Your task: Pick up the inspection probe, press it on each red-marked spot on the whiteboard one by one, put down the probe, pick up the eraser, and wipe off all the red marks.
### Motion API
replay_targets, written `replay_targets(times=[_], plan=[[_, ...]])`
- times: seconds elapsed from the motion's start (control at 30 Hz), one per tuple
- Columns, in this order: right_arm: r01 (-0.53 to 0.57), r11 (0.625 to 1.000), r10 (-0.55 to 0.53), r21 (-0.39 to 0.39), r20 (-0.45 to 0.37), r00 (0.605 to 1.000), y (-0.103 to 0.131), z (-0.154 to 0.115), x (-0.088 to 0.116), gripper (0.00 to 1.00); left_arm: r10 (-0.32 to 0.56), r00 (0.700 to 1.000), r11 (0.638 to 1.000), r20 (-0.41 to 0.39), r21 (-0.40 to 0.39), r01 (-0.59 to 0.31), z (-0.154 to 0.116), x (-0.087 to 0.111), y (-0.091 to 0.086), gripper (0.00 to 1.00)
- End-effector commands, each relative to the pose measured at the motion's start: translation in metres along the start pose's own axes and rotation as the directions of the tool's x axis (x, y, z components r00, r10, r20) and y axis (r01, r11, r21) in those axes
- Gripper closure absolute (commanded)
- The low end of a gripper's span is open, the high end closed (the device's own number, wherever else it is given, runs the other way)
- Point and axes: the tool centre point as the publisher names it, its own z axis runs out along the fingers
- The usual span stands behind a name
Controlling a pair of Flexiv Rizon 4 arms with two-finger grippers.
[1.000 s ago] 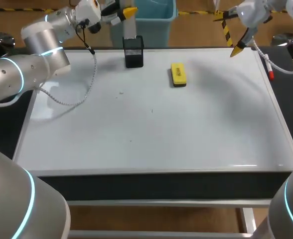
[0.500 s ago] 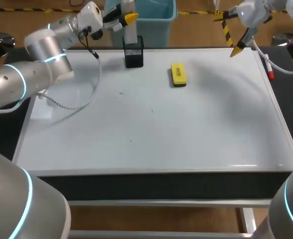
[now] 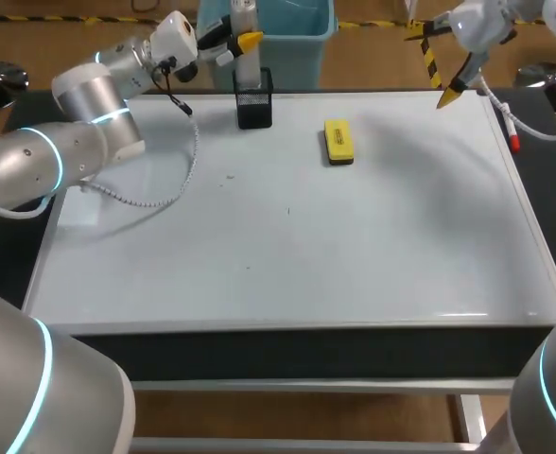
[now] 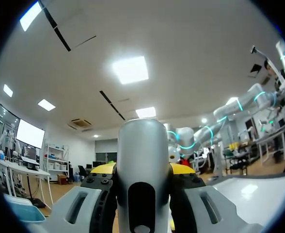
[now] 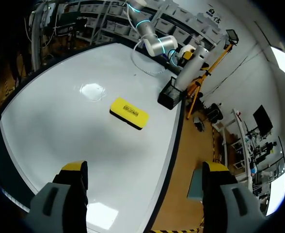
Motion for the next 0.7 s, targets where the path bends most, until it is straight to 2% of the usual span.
replay_targets(times=[0.03,0.33,0.7], plan=[[0.001,1.000,-0.001,0.003,-0.005,1.000,0.000,-0.001,-0.001,0.00,-0.004,0.999,1.000,-0.040,0.015,0.004,-0.001,-0.010,0.012,1.00],[0.001,1.000,-0.001,0.003,-0.005,1.000,0.000,-0.001,-0.001,0.00,-0.025,0.999,1.000,-0.026,0.008,0.025,-0.006,-0.014,0.029,1.00],[0.001,1.000,-0.001,0.003,-0.005,1.000,0.000,-0.001,-0.001,0.00,-0.064,0.998,0.997,-0.029,-0.054,0.062,-0.006,-0.011,0.051,1.00]])
